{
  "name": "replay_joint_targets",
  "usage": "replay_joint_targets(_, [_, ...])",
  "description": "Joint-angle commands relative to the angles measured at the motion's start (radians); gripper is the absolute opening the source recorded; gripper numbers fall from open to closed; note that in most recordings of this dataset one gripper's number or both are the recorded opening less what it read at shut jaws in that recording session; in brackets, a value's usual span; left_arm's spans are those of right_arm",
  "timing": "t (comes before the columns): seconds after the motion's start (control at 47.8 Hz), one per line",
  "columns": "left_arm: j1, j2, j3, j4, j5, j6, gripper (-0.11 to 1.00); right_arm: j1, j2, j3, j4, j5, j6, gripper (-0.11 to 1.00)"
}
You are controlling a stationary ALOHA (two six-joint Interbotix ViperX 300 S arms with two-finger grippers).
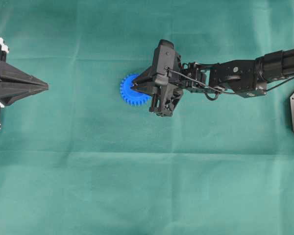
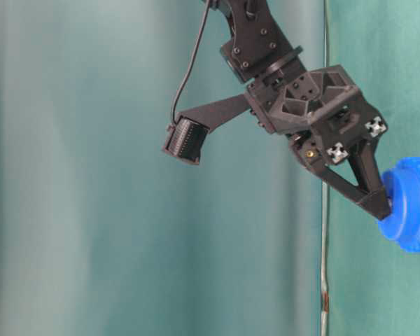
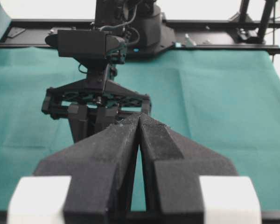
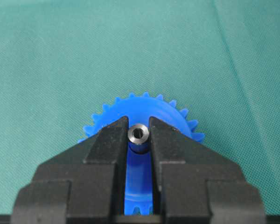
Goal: Insert the shaft placed at a random location into the center hole of the medium gear at another random location.
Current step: 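Align the held shaft above the gear's center hole and lower it in, then open the right gripper to release the shaft in the gear hole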
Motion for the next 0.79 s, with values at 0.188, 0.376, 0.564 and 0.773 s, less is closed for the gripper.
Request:
replay_joint_targets(0.188, [0.002,0.005,-0.023,0.003,-0.005,0.002,0.00,0.011,-0.018,-0.011,0.003,-0.015,0.017,0.13])
replay_joint_targets(0.376, [0.002,0.005,-0.025,0.003,-0.005,0.000,0.00,0.012,-0.018,-0.011,0.003,-0.015,0.017,0.13])
replay_joint_targets(0.564, [0.002,0.005,-0.025,0.003,-0.003,0.000,0.00,0.011,-0.018,-0.012,0.003,-0.015,0.017,0.14])
replay_joint_targets(0.773, [0.002,0.005,-0.023,0.003,-0.002,0.000,0.00,0.017,-0.018,-0.012,0.003,-0.015,0.017,0.61])
